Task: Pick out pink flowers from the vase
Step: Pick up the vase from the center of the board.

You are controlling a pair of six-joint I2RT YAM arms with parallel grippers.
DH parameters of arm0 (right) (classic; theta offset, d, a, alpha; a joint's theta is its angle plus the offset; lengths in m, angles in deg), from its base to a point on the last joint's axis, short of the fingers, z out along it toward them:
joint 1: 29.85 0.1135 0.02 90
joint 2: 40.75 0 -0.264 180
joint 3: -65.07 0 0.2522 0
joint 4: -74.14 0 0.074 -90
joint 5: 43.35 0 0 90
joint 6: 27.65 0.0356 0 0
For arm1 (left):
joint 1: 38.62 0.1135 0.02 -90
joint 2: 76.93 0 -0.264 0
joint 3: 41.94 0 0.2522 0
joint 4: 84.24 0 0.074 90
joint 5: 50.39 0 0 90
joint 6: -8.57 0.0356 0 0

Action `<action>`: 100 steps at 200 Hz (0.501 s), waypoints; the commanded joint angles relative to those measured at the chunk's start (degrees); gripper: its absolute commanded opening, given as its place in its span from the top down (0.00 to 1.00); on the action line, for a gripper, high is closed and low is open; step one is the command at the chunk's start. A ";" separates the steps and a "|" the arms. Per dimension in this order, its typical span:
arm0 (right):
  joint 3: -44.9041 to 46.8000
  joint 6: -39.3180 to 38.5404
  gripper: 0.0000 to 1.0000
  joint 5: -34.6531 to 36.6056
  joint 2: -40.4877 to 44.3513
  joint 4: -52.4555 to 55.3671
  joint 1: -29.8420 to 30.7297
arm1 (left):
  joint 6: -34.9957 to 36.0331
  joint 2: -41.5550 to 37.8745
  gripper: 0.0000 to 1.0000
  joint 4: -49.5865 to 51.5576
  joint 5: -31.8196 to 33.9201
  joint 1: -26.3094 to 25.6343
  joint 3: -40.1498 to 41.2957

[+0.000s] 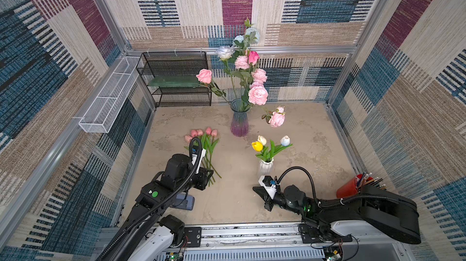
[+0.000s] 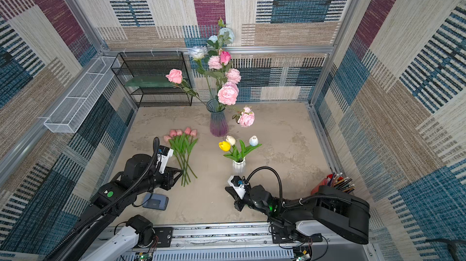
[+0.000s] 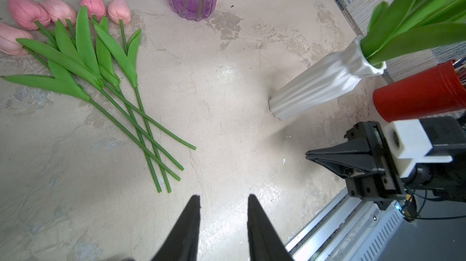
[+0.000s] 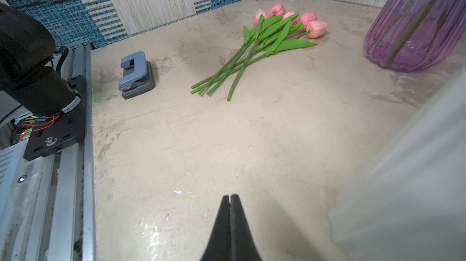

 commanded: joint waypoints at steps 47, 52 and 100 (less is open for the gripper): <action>-0.67 -2.81 1.00 9.78 -11.70 -19.76 -0.07 | 0.90 0.34 0.66 -2.02 -0.83 -0.05 0.14; -0.67 -2.76 1.00 10.49 -12.46 -20.40 -0.14 | 0.86 0.34 0.66 -2.00 -0.84 -0.05 0.15; -0.32 -0.96 1.00 16.44 -19.69 -27.12 -1.32 | 0.81 0.14 0.66 -2.17 -0.92 -0.05 0.23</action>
